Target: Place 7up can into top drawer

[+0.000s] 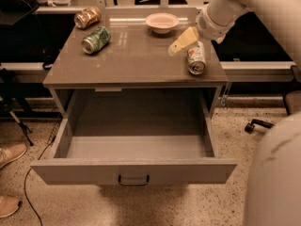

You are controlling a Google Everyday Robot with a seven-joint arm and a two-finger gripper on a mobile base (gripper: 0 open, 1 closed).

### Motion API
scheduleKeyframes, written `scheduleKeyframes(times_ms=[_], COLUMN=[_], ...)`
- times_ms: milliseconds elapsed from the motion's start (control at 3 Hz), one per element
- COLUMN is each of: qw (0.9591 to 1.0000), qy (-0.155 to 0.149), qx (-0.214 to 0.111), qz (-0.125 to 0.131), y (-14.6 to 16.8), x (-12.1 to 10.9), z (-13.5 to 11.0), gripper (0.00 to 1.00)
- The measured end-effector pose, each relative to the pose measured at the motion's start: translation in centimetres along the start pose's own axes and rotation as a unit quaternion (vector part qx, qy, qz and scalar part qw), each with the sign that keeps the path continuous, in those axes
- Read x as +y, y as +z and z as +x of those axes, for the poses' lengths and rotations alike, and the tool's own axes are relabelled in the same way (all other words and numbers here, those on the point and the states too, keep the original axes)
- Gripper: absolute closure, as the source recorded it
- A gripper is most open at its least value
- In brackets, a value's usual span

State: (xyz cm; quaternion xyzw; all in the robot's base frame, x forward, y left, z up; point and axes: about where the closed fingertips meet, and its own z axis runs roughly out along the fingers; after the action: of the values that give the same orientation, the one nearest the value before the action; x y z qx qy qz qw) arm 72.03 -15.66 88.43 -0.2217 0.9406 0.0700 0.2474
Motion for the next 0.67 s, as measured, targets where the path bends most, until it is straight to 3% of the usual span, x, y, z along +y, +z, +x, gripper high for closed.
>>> scheduleKeyframes(times_ms=[333,667], qw=[0.9994,0.9983], qy=[0.026,0.043], qx=[0.021,0.036], qz=[0.009,0.019], y=[2.4,4.0], x=[-1.0,-1.9], z=[-0.3,0.0], gripper=[0.00,0.18])
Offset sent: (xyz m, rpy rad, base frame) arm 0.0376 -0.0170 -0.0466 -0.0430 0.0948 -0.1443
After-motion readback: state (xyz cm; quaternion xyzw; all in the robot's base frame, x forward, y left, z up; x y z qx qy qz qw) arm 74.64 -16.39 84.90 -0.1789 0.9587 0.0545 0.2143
